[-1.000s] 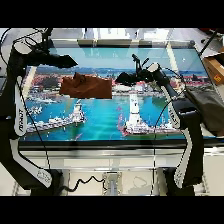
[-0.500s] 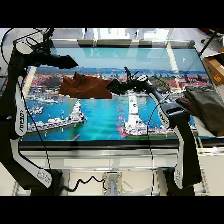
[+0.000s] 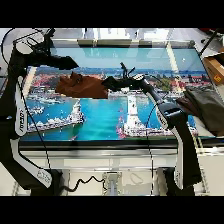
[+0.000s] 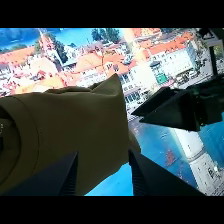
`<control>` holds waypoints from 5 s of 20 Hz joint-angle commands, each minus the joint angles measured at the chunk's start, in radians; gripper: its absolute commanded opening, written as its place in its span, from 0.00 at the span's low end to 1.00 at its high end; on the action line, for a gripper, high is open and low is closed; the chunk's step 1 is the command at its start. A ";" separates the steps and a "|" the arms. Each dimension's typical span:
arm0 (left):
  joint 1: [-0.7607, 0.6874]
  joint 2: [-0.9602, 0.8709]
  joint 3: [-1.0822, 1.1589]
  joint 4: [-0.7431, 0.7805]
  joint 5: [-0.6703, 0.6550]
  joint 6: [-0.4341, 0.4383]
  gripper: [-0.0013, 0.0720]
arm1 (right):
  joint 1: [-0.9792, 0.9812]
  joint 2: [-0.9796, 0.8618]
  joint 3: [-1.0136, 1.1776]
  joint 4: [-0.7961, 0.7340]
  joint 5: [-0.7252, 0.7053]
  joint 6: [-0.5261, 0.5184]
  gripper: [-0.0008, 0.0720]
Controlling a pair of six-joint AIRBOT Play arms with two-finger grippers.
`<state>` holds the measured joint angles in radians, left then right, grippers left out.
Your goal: Fold the shirts.
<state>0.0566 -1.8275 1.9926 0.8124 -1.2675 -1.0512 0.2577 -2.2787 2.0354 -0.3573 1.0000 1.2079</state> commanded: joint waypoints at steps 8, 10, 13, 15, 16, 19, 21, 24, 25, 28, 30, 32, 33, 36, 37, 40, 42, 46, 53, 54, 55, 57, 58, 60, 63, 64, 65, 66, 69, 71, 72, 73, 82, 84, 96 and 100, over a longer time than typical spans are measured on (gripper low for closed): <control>0.000 -0.001 0.000 0.000 0.012 0.000 0.53 | -0.081 0.027 0.011 -0.309 0.161 0.107 0.83; 0.000 -0.001 0.000 0.000 0.012 0.000 0.53 | -0.055 0.005 0.010 -0.287 0.126 0.114 0.83; 0.000 -0.001 0.000 0.000 0.010 0.000 0.53 | -0.021 -0.032 0.010 -0.179 0.024 0.126 0.83; 0.000 -0.001 0.000 0.000 0.010 0.000 0.53 | 0.000 -0.043 0.010 -0.149 -0.036 0.131 0.76; 0.000 -0.001 0.000 0.000 0.010 0.001 0.53 | 0.009 -0.047 0.010 -0.151 -0.045 0.131 0.74; 0.000 -0.001 0.000 0.000 0.009 0.000 0.53 | 0.028 -0.051 0.011 -0.138 -0.044 0.126 0.69; 0.000 -0.001 0.000 0.000 0.009 0.000 0.53 | 0.039 -0.053 0.011 -0.124 -0.045 0.124 0.69; 0.000 -0.001 0.000 -0.001 0.008 0.000 0.53 | 0.075 -0.054 0.011 -0.053 -0.064 0.069 0.69; 0.000 -0.001 0.000 -0.001 0.006 0.000 0.53 | 0.088 -0.055 0.011 -0.015 -0.081 0.054 0.69; 0.000 -0.001 0.000 -0.001 -0.011 0.000 0.53 | 0.124 -0.055 0.011 0.020 -0.124 0.044 0.66; 0.000 -0.001 0.000 -0.001 -0.013 0.000 0.53 | 0.144 -0.055 0.011 0.023 -0.133 0.036 0.62; 0.000 -0.001 0.000 -0.001 -0.015 0.000 0.53 | 0.161 -0.055 0.011 0.049 -0.158 0.028 0.48; 0.000 -0.001 0.000 -0.001 -0.018 0.000 0.53 | 0.168 -0.054 0.011 0.069 -0.158 0.003 0.27; 0.000 -0.001 0.000 -0.001 -0.028 0.000 0.53 | 0.179 -0.053 0.011 0.117 -0.145 -0.066 0.06; 0.000 -0.001 0.000 -0.001 -0.033 0.000 0.53 | 0.178 -0.050 0.011 0.119 -0.131 -0.089 0.06; 0.000 -0.001 0.000 -0.002 -0.051 -0.001 0.53 | 0.149 -0.029 0.013 0.079 -0.034 -0.090 0.05; 0.000 -0.001 0.000 -0.005 -0.058 -0.005 0.53 | 0.114 0.004 0.012 -0.019 0.025 -0.067 0.05; -0.001 -0.001 0.000 -0.013 -0.058 -0.027 0.53 | 0.027 0.088 0.012 -0.313 0.064 0.069 0.05; -0.001 -0.001 0.001 -0.084 -0.035 -0.027 0.53 | -0.209 0.174 0.013 -0.415 0.121 0.108 0.05; -0.001 -0.001 0.001 -0.084 -0.034 -0.027 0.53 | -0.246 0.182 0.013 -0.415 0.105 0.114 0.05; -0.001 -0.001 0.001 -0.083 -0.032 -0.027 0.53 | -0.282 0.187 0.013 -0.414 0.084 0.129 0.05; -0.001 -0.001 0.001 -0.083 -0.029 -0.027 0.53 | -0.365 0.196 0.013 -0.408 0.046 0.188 0.05; -0.001 -0.001 0.001 -0.084 -0.028 -0.027 0.53 | -0.404 0.202 0.013 -0.397 0.040 0.192 0.05; -0.002 -0.001 0.001 -0.084 -0.028 -0.034 0.52 | -0.482 0.224 0.013 -0.386 0.020 0.192 0.05; -0.002 -0.001 0.001 -0.109 -0.025 -0.049 0.50 | -0.599 0.273 0.013 -0.393 -0.078 0.214 0.05; -0.003 -0.001 0.001 -0.121 -0.016 -0.049 0.50 | -0.642 0.290 0.013 -0.393 -0.105 0.229 0.05; -0.008 -0.001 0.001 -0.128 -0.004 -0.049 0.50 | -0.683 0.307 0.013 -0.406 -0.116 0.234 0.05; -0.016 -0.001 0.001 -0.131 0.006 -0.049 0.50 | -0.719 0.325 0.013 -0.432 -0.110 0.234 0.05; -0.048 -0.001 0.003 -0.132 0.036 -0.049 0.50 | -0.811 0.389 0.013 -0.592 0.021 0.254 0.05; -0.080 -0.001 0.003 -0.131 0.058 -0.049 0.50 | -0.849 0.437 0.012 -0.696 0.159 0.270 0.05; -0.097 -0.001 0.003 -0.131 0.071 -0.049 0.50 | -0.858 0.459 0.012 -0.740 0.231 0.269 0.05; -0.114 -0.001 0.003 -0.132 0.083 -0.049 0.50 | -0.863 0.481 0.012 -0.799 0.293 0.270 0.05; -0.195 0.000 0.003 -0.136 0.095 -0.048 0.50 | -0.889 0.667 0.012 -1.172 0.575 0.266 0.05; -0.195 0.000 0.003 -0.139 0.095 -0.048 0.50 | -0.921 0.726 0.012 -1.192 0.601 0.266 0.05; -0.195 0.008 0.003 -0.169 0.093 -0.048 0.50 | -1.014 0.834 0.011 -1.009 0.753 0.259 0.67; -0.195 0.010 0.003 -0.174 0.079 -0.050 0.50 | -1.014 0.834 0.011 -0.869 0.709 0.266 0.67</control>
<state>-0.1375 -1.8194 1.9945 0.6415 -1.1790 -1.0996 -0.7555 -1.4464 2.0472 -1.3430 1.7233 1.4685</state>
